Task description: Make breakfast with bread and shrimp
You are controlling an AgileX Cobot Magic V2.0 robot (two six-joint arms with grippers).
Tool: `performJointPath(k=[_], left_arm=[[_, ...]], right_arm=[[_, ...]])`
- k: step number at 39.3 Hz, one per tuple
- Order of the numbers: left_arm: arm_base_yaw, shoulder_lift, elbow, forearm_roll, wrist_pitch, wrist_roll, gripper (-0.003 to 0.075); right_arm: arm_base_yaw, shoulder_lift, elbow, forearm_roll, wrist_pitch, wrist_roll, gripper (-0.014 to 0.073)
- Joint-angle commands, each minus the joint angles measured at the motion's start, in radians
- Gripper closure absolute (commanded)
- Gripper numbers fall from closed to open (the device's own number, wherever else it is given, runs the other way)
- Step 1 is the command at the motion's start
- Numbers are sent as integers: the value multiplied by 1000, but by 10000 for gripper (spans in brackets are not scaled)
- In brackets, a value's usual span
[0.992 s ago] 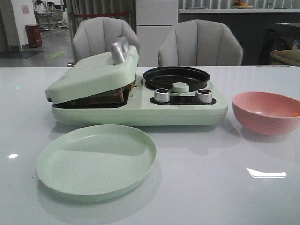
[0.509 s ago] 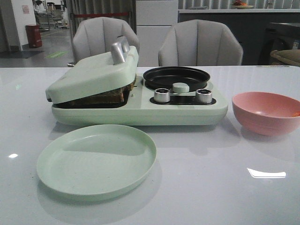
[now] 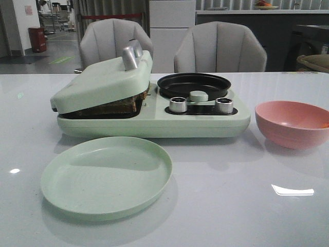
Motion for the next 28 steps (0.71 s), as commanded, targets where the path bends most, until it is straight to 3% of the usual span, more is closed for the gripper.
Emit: performJointPath(k=[1,15,28], left_arm=[[1,0,-23,-13,-84,-12,606],[1,0,-23,-13,-84,-12,606],[1,0,-23,-13,-84,-12,606]], right_arm=[[1,10,-54,14,-54,2,109],[1,228,-330,-35,186,-9,109],[-85,537,-538,-6,260,-7,109]])
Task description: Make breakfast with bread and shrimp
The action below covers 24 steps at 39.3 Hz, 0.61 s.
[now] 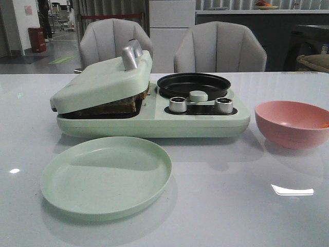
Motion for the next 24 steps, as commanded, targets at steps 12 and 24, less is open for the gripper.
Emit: performJointPath(k=[12,24], left_arm=[[1,0,-23,-8,-83,-12,606],[1,0,-23,-8,-83,-12,606]], right_arm=[[-197,322,-224,96,11,-10,109],[-348,527,-354,107,77,-57,109]])
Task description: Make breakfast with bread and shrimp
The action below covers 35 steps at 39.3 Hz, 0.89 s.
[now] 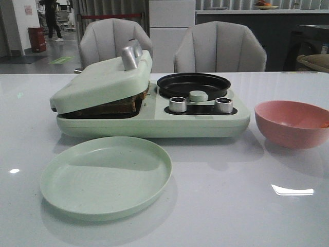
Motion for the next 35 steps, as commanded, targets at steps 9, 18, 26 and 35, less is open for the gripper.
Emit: performJointPath(k=[9,18,26,35], left_arm=[[1,0,-23,-8,-83,-12,606],[1,0,-23,-8,-83,-12,606],[1,0,-23,-8,-83,-12,606],[1,0,-23,-8,-83,-12,606]], right_arm=[[-121,182,-191,159,116,-168,109],[-161,345,-298,301,205,-356,109],[-159,462,-371,300,244,-398,109],[-153,554,-402,306,250,-398,109]])
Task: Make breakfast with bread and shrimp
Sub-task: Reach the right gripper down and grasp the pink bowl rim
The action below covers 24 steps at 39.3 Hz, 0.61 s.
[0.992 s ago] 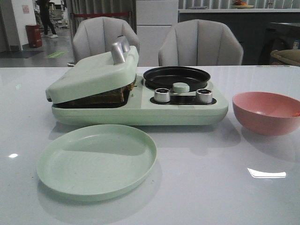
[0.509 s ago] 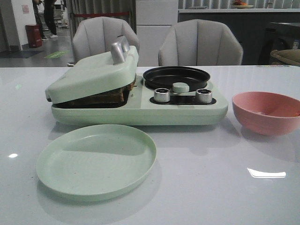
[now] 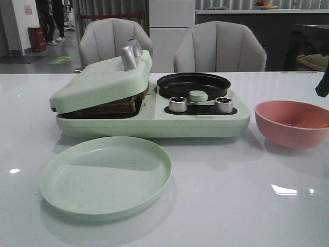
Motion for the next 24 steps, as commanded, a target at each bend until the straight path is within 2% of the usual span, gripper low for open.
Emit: performJointPath(k=[1,14,17,24], left_arm=[[1,0,-23,-8,-83,-12,606],[1,0,-23,-8,-83,-12,606],[1,0,-23,-8,-83,-12,606],[1,0,-23,-8,-83,-12,606]], right_arm=[[5,-12,-36,34,-21,-20,109],[45,92,-57,65,-53,-62,113],[45,108,-75,70,-49,-62,167],[45,127,-102,105,-48,-62,351]])
